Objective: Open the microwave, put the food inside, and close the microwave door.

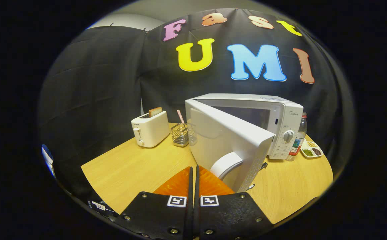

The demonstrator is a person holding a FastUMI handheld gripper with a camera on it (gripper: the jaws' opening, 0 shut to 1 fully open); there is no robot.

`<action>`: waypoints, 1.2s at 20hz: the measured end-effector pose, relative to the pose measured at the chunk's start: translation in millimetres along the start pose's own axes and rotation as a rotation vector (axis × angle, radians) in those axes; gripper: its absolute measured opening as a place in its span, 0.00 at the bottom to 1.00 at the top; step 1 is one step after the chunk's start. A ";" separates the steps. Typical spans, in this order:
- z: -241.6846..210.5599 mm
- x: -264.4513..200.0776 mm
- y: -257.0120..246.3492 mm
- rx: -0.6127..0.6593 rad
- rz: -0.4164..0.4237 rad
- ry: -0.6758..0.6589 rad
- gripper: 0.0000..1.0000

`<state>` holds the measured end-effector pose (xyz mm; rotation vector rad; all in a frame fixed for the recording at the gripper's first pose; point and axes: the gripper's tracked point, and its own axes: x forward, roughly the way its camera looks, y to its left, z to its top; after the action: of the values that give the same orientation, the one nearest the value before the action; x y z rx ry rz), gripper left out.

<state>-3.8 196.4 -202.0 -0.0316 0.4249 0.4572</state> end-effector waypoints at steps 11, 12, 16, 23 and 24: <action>14.7 21.9 -85.0 0.042 -0.117 -0.027 0.01; 15.7 24.4 -91.8 0.044 -0.128 -0.029 0.01; 20.2 38.5 -116.3 0.058 -0.169 -0.029 0.01; 27.3 66.5 -154.7 0.090 -0.238 -0.035 0.01; 29.4 70.6 -159.2 0.095 -0.246 -0.036 0.01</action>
<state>134.3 86.7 -214.0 0.0161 0.4013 0.1949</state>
